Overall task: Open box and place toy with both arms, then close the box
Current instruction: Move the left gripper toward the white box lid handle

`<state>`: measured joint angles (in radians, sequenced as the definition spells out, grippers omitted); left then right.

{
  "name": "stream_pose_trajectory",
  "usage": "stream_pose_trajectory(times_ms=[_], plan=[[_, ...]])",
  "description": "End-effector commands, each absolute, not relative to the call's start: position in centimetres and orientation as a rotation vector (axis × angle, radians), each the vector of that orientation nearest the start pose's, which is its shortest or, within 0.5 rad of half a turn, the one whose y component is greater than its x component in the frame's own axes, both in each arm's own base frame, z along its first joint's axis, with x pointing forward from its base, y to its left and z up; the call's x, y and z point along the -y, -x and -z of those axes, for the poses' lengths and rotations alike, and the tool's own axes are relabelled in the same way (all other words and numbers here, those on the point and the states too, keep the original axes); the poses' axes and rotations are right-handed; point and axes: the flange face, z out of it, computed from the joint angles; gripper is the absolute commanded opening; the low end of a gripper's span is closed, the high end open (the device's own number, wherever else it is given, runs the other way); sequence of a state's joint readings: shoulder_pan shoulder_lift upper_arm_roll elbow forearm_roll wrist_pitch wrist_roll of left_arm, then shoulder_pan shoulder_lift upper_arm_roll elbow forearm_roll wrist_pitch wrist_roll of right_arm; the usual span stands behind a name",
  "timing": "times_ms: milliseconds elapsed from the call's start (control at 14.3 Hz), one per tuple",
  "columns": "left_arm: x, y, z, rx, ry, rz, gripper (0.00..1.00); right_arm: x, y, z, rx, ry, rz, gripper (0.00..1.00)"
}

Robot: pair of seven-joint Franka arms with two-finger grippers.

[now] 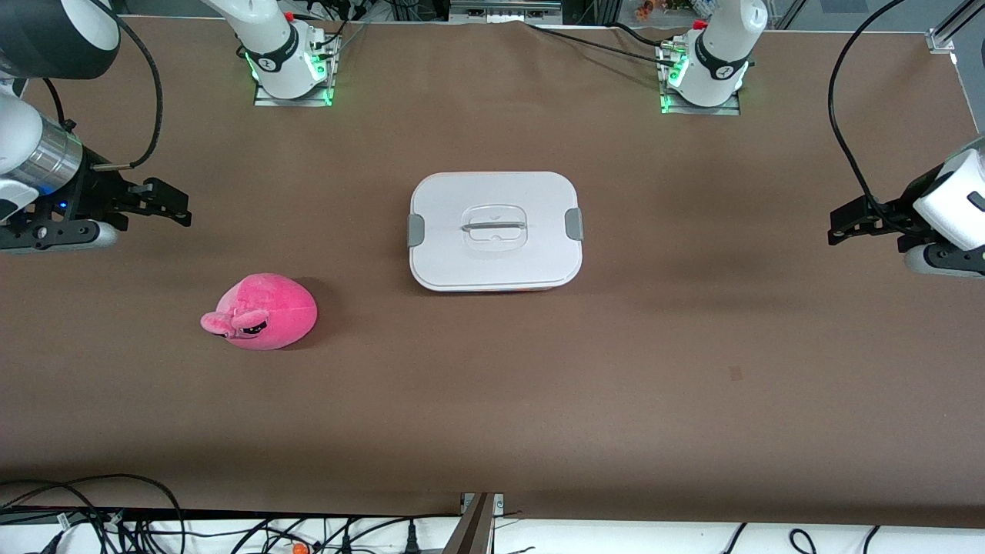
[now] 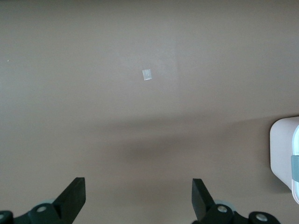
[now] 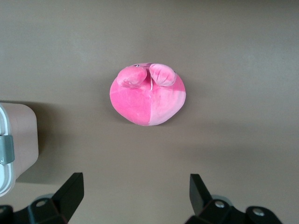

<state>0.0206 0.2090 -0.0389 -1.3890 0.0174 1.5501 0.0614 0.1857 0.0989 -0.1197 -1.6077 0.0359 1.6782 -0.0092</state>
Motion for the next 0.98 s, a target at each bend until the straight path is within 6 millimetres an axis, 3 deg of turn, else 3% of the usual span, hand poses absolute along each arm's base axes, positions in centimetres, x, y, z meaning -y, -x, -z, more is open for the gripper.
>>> stream_pose_trajectory(times_ms=[0,279,488,698,907], plan=[[0.1,-61.9,-59.0,-0.104,3.125,-0.08,1.0,-4.7,-59.1,-56.6,0.133,3.127,-0.028,1.0],[0.2,-61.9,-59.0,-0.106,3.123,-0.079,1.0,-4.7,-59.1,-56.6,0.131,3.127,-0.028,1.0],[1.7,-61.8,-58.8,-0.147,3.132,-0.094,1.0,-4.6,-59.0,-56.7,0.131,3.127,-0.026,1.0],[8.3,-61.9,-57.1,-0.328,3.127,-0.141,1.0,-4.7,-59.1,-56.6,0.131,3.127,-0.028,1.0],[16.2,-60.1,-56.5,-0.54,3.095,-0.179,1.0,-4.5,-59.1,-56.6,0.129,3.127,-0.028,1.0]])
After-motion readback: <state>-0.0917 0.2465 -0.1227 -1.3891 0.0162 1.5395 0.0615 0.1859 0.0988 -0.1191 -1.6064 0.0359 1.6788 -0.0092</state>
